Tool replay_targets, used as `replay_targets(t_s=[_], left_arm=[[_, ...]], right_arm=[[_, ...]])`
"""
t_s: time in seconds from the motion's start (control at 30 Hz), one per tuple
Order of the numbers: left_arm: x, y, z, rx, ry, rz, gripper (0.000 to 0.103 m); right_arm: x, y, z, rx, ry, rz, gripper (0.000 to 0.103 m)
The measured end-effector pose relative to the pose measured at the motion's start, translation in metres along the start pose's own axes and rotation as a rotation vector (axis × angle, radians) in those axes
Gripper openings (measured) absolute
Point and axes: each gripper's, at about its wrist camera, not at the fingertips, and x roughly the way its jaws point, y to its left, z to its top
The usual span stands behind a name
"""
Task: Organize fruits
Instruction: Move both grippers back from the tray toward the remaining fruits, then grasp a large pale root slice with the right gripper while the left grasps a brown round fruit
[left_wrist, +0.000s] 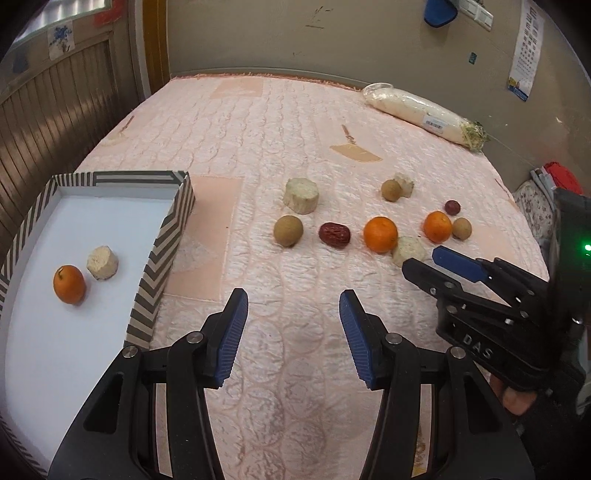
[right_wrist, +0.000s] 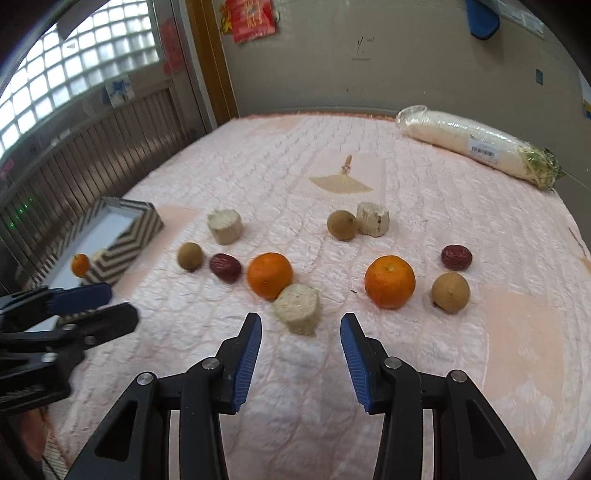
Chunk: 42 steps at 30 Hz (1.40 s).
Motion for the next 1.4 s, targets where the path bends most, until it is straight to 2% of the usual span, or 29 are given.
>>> replay_targets(t_s=[0.17, 0.23, 0.27, 0.53, 0.8, 0.83, 0.9, 0.93, 1.17, 1.4], left_arm=[[0.008, 0.006, 0.008, -0.008, 0.015, 0.007, 0.052], [0.01, 0.005, 0.012, -0.002, 0.017, 0.003, 0.052], [0.012, 0.004, 0.016, 0.001, 0.022, -0.003, 0.052], [0.041, 0.003, 0.04, 0.026, 0.078, -0.015, 0.052], [0.062, -0.002, 0.052, 0.066, 0.068, 0.003, 0.051], [0.063, -0.001, 0.053, 0.063, 0.064, 0.0, 0.05], [0.065, 0.002, 0.055, 0.051, 0.061, -0.015, 0.028], [0.066, 0.003, 0.057, 0.045, 0.063, -0.021, 0.024], [0.058, 0.004, 0.053, 0.048, 0.047, -0.031, 0.024], [0.017, 0.016, 0.04, 0.026, 0.002, -0.017, 0.024]], right_arm=[[0.016, 0.0, 0.006, -0.019, 0.008, 0.034, 0.041], [0.018, 0.002, 0.007, -0.046, 0.013, -0.003, 0.03], [0.018, 0.003, 0.007, -0.051, 0.011, 0.001, 0.028], [0.009, -0.006, 0.003, -0.039, 0.005, 0.024, 0.028], [0.008, -0.007, 0.001, -0.035, 0.003, 0.05, 0.028], [0.009, -0.007, 0.001, -0.034, 0.004, 0.051, 0.028], [0.009, -0.008, 0.001, -0.03, 0.004, 0.054, 0.028], [0.008, -0.008, 0.001, -0.03, 0.001, 0.055, 0.028], [0.003, -0.007, 0.0, -0.023, -0.006, 0.063, 0.028], [-0.017, 0.015, 0.0, -0.04, -0.045, 0.1, 0.028]])
